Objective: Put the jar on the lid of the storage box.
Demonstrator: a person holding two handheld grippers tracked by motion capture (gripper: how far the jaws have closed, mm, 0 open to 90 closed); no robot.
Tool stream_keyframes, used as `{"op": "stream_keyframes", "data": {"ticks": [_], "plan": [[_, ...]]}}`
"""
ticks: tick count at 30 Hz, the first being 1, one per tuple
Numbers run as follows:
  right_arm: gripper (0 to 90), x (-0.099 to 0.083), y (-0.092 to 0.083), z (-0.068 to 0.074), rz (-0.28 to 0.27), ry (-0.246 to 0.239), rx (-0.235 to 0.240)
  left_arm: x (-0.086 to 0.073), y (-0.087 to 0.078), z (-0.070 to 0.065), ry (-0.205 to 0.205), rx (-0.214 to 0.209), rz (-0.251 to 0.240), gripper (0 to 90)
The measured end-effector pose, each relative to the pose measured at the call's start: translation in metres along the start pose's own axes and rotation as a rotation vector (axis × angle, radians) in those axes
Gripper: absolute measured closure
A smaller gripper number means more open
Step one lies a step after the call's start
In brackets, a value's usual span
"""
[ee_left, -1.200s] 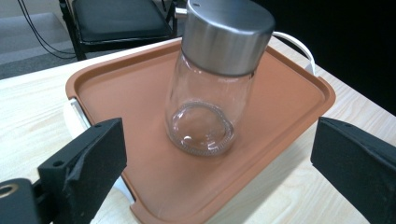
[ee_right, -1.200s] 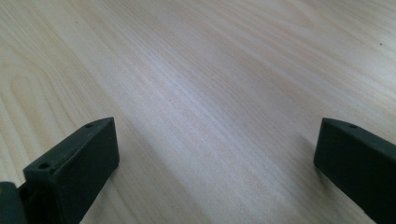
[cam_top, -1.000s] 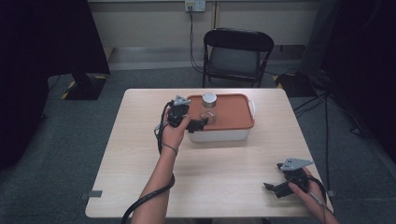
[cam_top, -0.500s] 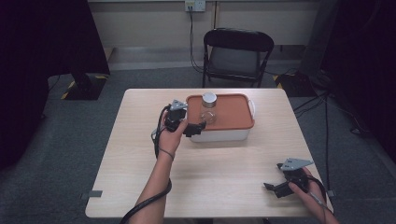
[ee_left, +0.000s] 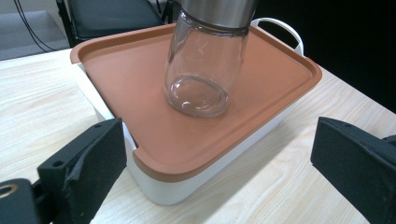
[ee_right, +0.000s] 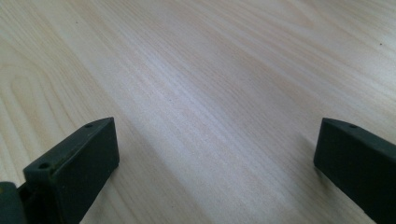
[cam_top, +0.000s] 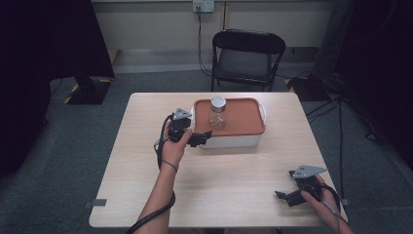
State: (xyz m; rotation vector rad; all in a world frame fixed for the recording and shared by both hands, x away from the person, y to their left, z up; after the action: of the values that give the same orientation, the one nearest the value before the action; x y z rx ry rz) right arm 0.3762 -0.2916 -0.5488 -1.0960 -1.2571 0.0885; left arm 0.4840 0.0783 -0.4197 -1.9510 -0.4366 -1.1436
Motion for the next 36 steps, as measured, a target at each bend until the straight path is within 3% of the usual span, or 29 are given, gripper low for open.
{"op": "stream_keyframes", "data": {"ticks": [36], "plan": [[0.0, 0.0, 0.0, 0.0, 0.0, 0.001, 0.0, -0.017, -0.032, 0.017, -0.017, 0.015, -0.013, 3.2]]}}
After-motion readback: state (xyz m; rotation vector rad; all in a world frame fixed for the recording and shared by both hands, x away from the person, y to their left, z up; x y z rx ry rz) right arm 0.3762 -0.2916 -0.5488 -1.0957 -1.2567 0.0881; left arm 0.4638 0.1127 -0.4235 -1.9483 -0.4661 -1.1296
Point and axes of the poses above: each handheld gripper's, and its own axes: y roughly forward along the jaws, x roughly out of its top, z roughly to its left, the point moved 5 cm from there along y, roughly forward along the jaws, and after that the axes turned 6 degrees about -y, right-handed, at the moved point
